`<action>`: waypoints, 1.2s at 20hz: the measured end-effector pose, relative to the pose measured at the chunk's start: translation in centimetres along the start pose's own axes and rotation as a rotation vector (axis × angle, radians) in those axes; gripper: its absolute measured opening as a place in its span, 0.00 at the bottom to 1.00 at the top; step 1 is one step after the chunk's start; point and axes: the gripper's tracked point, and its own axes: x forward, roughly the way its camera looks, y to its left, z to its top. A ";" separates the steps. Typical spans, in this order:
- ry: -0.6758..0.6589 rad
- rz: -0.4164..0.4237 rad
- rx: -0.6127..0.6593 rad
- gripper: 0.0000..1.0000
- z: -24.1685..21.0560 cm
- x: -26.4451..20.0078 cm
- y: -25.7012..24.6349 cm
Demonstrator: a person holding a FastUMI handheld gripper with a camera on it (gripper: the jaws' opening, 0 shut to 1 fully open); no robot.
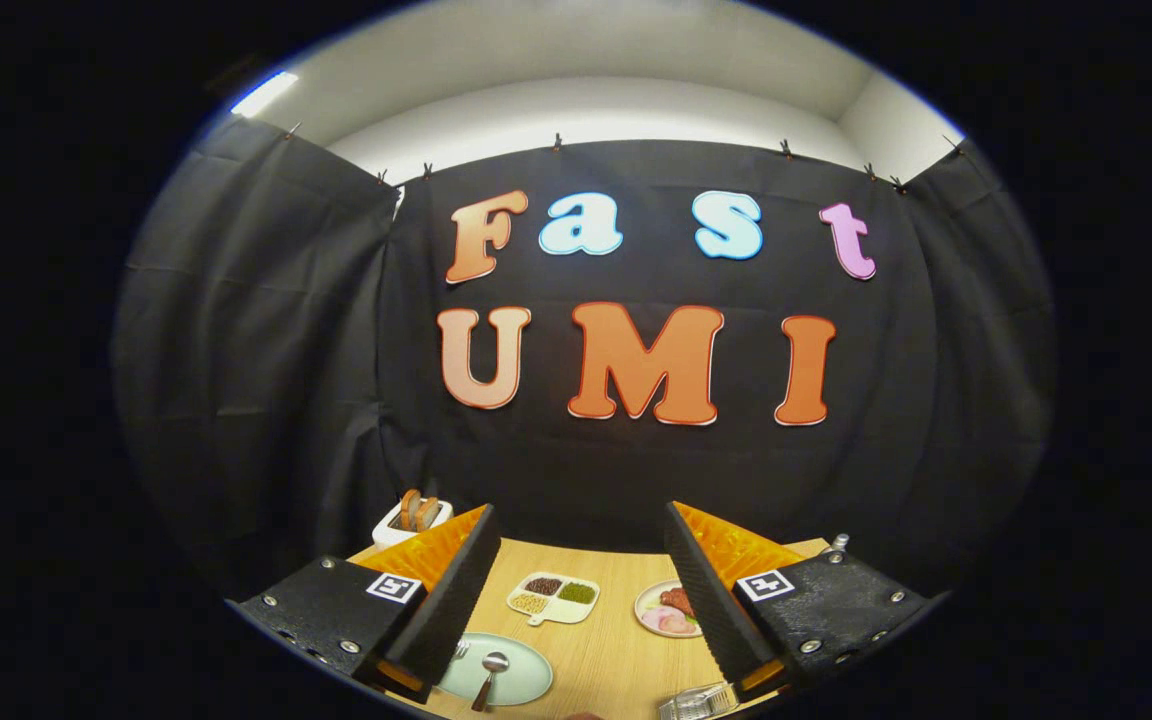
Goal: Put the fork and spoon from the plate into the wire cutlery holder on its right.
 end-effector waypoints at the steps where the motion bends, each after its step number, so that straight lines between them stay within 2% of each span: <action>1: 0.029 0.022 0.005 0.99 -0.8 0.2 0.9; 4: 0.129 0.059 0.000 0.99 -3.7 0.9 3.0; 14: 0.608 0.151 -0.036 0.99 -16.2 2.0 9.1; 22: 0.911 0.219 -0.074 0.97 -25.0 1.6 11.8; 24: 0.969 0.211 -0.086 0.95 -26.8 1.7 12.0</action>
